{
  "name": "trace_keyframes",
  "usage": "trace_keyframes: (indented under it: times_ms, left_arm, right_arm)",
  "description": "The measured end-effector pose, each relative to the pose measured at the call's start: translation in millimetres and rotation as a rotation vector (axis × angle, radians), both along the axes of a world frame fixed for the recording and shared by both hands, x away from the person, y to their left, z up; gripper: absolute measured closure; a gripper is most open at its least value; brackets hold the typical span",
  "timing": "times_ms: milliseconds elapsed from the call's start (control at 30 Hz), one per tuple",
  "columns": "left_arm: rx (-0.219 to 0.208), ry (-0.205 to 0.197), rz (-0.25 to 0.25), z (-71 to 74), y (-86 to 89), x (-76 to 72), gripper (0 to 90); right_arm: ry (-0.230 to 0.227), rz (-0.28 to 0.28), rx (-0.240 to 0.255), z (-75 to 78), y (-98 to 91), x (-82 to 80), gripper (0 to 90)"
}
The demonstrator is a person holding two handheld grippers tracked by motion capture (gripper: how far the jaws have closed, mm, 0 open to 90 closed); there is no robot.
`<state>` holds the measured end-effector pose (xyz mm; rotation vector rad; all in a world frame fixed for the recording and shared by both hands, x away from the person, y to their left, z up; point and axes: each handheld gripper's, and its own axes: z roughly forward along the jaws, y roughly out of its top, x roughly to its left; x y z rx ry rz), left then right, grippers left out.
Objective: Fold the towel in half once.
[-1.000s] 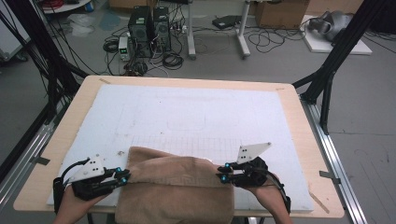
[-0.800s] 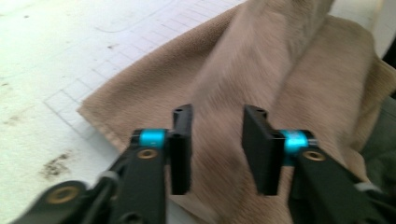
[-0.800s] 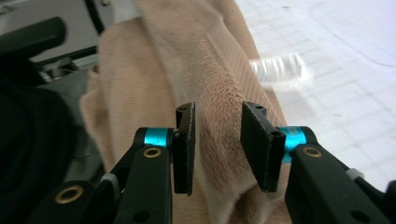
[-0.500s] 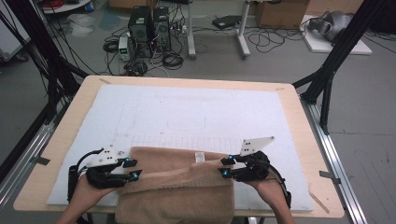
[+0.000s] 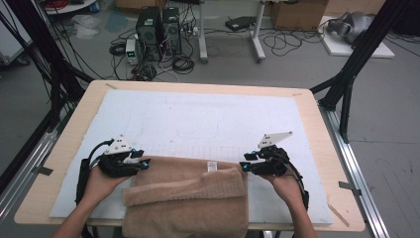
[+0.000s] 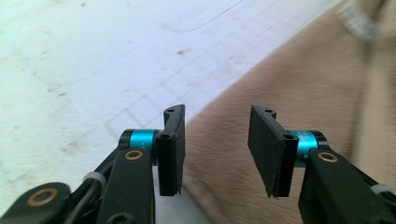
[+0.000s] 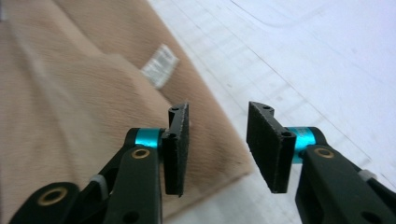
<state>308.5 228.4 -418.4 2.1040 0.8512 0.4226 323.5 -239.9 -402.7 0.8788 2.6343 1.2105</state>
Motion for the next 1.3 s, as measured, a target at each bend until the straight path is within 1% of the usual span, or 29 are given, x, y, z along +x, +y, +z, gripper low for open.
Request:
trace_keyframes:
  times_ms: [33, 67, 133, 167, 200, 233, 267, 300, 333, 367, 400, 433, 467, 500, 567, 633, 733, 800, 867, 900, 967, 1033, 1100, 1133, 1167, 1200, 1233, 1267, 1300]
  left_arm:
    - [0.013, 0.003, 0.004, -2.9, 0.1, 3.1, 53.1]
    - [0.018, 0.020, 0.007, -6.5, 0.1, 7.2, 52.0]
    - [0.019, 0.043, 0.005, -11.3, 0.1, 12.5, 48.2]
    - [0.021, 0.058, 0.000, -13.3, 0.0, 14.6, 47.2]
    - [0.020, 0.086, 0.001, -15.9, -0.2, 17.2, 45.7]
    - [0.030, 0.110, -0.002, -19.1, -0.4, 20.2, 44.2]
    - [0.028, 0.125, -0.002, -21.3, -0.6, 21.9, 43.4]
    - [0.005, 0.139, 0.003, -22.7, 0.2, 23.9, 42.6]
    - [0.005, 0.141, 0.002, -22.5, 1.0, 24.6, 43.6]
    - [0.001, 0.138, 0.002, -22.5, 1.2, 24.4, 45.9]
    - [-0.006, 0.143, -0.011, -22.3, 1.6, 24.3, 52.4]
    - [-0.017, 0.154, -0.032, -21.8, 1.4, 24.2, 61.5]
    - [-0.019, 0.157, -0.044, -21.1, -1.0, 23.3, 72.6]
    - [-0.008, 0.149, -0.047, -20.1, -2.7, 22.7, 77.6]
    - [0.015, 0.134, -0.039, -17.4, -5.8, 23.5, 81.4]
    - [0.006, 0.104, -0.006, -14.7, -7.2, 26.9, 82.5]
    - [-0.019, 0.058, 0.033, -7.0, -9.5, 36.2, 83.1]
    - [-0.039, 0.039, 0.055, 4.7, -12.5, 47.7, 83.2]
    - [-0.050, 0.013, 0.070, 17.2, -14.3, 58.5, 83.3]
    - [-0.053, -0.004, 0.081, 25.4, -15.6, 65.5, 83.3]
    - [-0.060, -0.037, 0.099, 44.6, -17.2, 81.6, 83.4]
    - [-0.058, -0.055, 0.111, 60.1, -18.8, 94.5, 83.3]
    - [-0.076, -0.081, 0.125, 81.0, -20.3, 109.7, 83.4]
    - [-0.082, -0.083, 0.125, 87.3, -20.8, 114.3, 83.4]
    - [-0.087, -0.089, 0.125, 93.6, -22.2, 119.9, 83.3]
    - [-0.082, -0.087, 0.126, 97.5, -24.0, 124.6, 83.1]
    - [-0.080, -0.085, 0.120, 98.1, -25.8, 129.0, 82.2]
    - [-0.080, -0.075, 0.124, 95.6, -27.3, 130.6, 79.3]
    - [-0.064, -0.057, 0.128, 91.9, -28.3, 131.7, 72.6]
  right_arm:
    - [0.004, -0.006, -0.007, -2.1, -0.8, 1.7, 56.6]
    - [0.013, -0.013, -0.018, -4.8, -1.8, 3.6, 55.2]
    - [0.039, -0.019, -0.012, -12.3, -4.4, 7.7, 52.7]
    - [0.060, -0.018, -0.009, -15.6, -4.8, 8.8, 51.4]
    - [0.072, -0.014, -0.011, -18.3, -4.7, 9.4, 50.6]
    - [0.083, -0.010, -0.015, -22.1, -4.0, 10.3, 50.1]
    - [0.097, -0.006, -0.022, -26.2, -2.7, 10.4, 50.1]
    - [0.103, -0.003, -0.024, -28.8, -1.7, 10.8, 50.2]
    - [0.115, 0.005, -0.028, -32.8, 0.1, 11.8, 53.3]
    - [0.122, 0.012, -0.029, -35.3, 2.0, 12.4, 56.7]
    - [0.103, 0.016, -0.033, -35.5, 3.0, 12.3, 64.6]
    - [0.111, 0.032, -0.026, -35.5, 3.4, 13.1, 72.9]
    - [0.124, 0.049, -0.017, -35.6, 4.5, 14.3, 78.8]
    - [0.111, 0.060, -0.035, -33.9, 6.0, 15.1, 82.7]
    - [0.093, 0.056, -0.047, -31.1, 7.2, 16.6, 84.2]
    - [0.073, 0.038, -0.058, -27.3, 7.1, 20.0, 84.5]
    - [0.047, 0.004, -0.056, -17.8, 3.7, 31.8, 84.9]
    - [0.019, -0.033, -0.044, -7.0, 0.6, 44.9, 85.0]
    - [-0.003, -0.059, -0.063, 5.2, -0.7, 59.0, 85.0]
    - [-0.014, -0.070, -0.067, 10.2, -1.2, 64.6, 85.1]
    - [-0.037, -0.100, -0.055, 26.9, -3.1, 81.6, 85.1]
    - [-0.069, -0.130, -0.045, 42.2, -4.0, 95.4, 85.2]
    - [-0.091, -0.139, -0.045, 56.4, -4.3, 106.5, 85.2]
    - [-0.098, -0.148, -0.058, 66.8, -4.0, 113.2, 85.2]
    - [-0.109, -0.154, -0.061, 72.1, -4.3, 117.0, 85.2]
    - [-0.107, -0.157, -0.060, 77.5, -5.4, 122.1, 85.1]
    - [-0.108, -0.158, -0.055, 79.6, -6.5, 126.7, 84.0]
    - [-0.097, -0.168, -0.065, 78.7, -7.0, 131.0, 80.7]
    - [-0.082, -0.181, -0.069, 75.8, -7.0, 133.3, 74.7]
